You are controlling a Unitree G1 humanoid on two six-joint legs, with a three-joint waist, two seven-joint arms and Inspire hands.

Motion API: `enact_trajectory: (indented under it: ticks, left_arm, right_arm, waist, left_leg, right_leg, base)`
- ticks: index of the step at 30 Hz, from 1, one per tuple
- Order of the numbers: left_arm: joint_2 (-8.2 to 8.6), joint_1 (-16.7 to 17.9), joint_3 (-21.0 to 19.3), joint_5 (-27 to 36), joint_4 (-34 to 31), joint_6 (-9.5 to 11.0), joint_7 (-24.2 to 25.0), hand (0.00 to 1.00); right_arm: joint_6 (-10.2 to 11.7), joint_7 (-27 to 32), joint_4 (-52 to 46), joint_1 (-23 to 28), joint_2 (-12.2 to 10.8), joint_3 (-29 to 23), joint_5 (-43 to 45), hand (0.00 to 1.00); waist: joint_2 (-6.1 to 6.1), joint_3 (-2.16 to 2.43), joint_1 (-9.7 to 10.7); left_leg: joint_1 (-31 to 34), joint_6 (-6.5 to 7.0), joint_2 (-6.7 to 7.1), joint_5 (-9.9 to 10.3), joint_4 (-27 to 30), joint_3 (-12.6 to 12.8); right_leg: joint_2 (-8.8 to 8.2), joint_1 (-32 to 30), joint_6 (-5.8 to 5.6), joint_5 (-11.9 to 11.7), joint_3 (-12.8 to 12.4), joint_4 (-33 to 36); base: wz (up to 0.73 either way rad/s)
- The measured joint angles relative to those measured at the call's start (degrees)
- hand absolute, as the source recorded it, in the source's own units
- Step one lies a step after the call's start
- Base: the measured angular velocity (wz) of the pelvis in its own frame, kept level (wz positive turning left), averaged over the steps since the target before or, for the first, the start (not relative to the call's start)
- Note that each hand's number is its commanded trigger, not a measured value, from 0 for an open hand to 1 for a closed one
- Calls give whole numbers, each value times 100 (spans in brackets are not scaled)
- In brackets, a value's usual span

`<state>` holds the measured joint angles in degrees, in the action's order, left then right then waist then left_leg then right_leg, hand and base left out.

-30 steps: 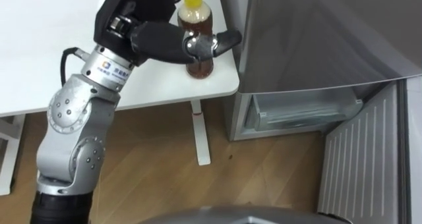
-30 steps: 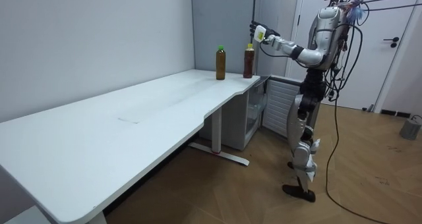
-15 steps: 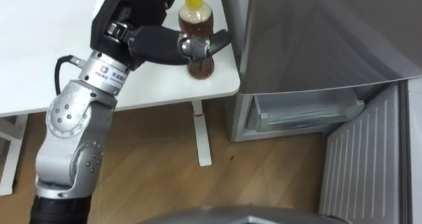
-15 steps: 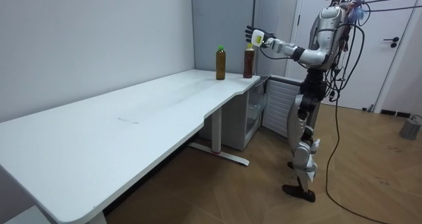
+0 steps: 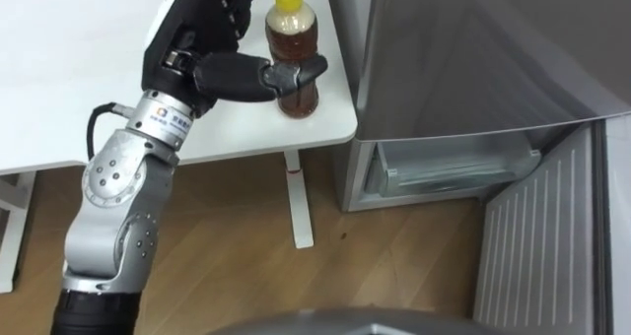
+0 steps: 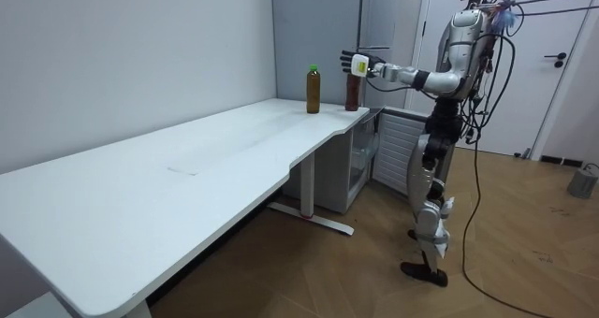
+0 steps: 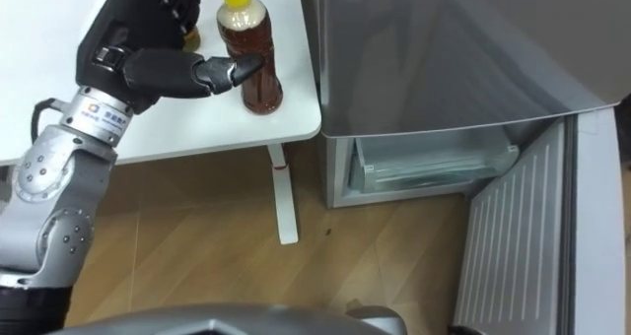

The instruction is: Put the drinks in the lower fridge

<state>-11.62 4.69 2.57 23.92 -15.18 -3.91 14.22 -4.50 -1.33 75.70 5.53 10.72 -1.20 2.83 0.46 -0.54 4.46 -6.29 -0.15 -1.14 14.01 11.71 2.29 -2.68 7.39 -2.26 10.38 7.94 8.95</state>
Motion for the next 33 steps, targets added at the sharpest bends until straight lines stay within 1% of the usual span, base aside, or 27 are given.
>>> enact_trajectory:
  ticks: [4,5,8,12,18,20,22,23,26,33]
  left_arm:
    - [10,0,1,0,145,-28,-4,0]
    - [27,0,2,0,189,-36,-4,0]
    - [46,0,19,1,241,-42,-2,0]
    - [91,1,67,1,342,-43,25,0]
    - [199,5,104,1,447,-159,38,0]
    - [201,4,114,6,448,-228,37,0]
    - [196,4,118,6,448,-292,31,0]
    - [196,4,118,12,452,-334,18,0]
    - [177,3,117,12,467,-407,-9,0]
    - [163,-52,112,15,639,-437,-31,0]
  right_arm:
    - [-43,-2,-4,0,1,2,1,0]
    - [-49,-5,-4,3,1,2,0,0]
    - [-46,-5,-5,-4,4,1,-5,0]
    - [-47,-7,-8,-14,9,-4,-3,0]
    - [-66,-12,-17,-37,34,-3,-4,0]
    - [-84,-14,-18,-39,33,-3,1,0]
    - [-151,-12,-16,-44,33,-3,1,0]
    - [-190,-10,-25,-52,33,-4,0,0]
    - [-208,-10,-39,-38,29,-3,7,0]
    - [-264,-7,-242,80,27,-2,24,0]
  waist:
    - [11,7,-3]
    - [3,2,-3]
    - [10,4,-7]
    - [37,13,-7]
    - [86,23,6]
    - [86,24,16]
    - [80,20,22]
    - [74,17,22]
    - [50,1,26]
    - [43,-5,21]
  left_leg:
    - [-12,0,-1,0,-1,8]
    - [-34,0,-3,0,-3,17]
    - [-37,0,-11,0,-3,77]
    - [-37,0,-13,0,-6,81]
    - [-30,0,-18,0,-38,81]
    - [-27,-1,-19,0,-33,81]
    - [-28,-1,-18,0,-30,81]
    - [-30,-1,-18,0,-29,82]
    - [-35,-1,-20,0,-8,88]
    - [-35,-1,-21,0,2,117]
  right_leg:
    - [-1,13,0,0,1,2]
    - [-1,30,0,0,0,1]
    - [-2,30,0,0,-3,6]
    - [-1,25,0,0,0,15]
    - [3,1,1,0,9,14]
    - [2,-2,1,0,17,17]
    - [2,-4,0,0,15,26]
    - [1,-8,0,0,12,35]
    - [-1,-27,-1,1,6,68]
    - [-5,-68,8,7,-6,80]
  base:
    - [0]
    - [0]
    - [0]
    - [0]
    - [0]
    - [0]
    - [0]
    - [0]
    - [0]
    - [0]
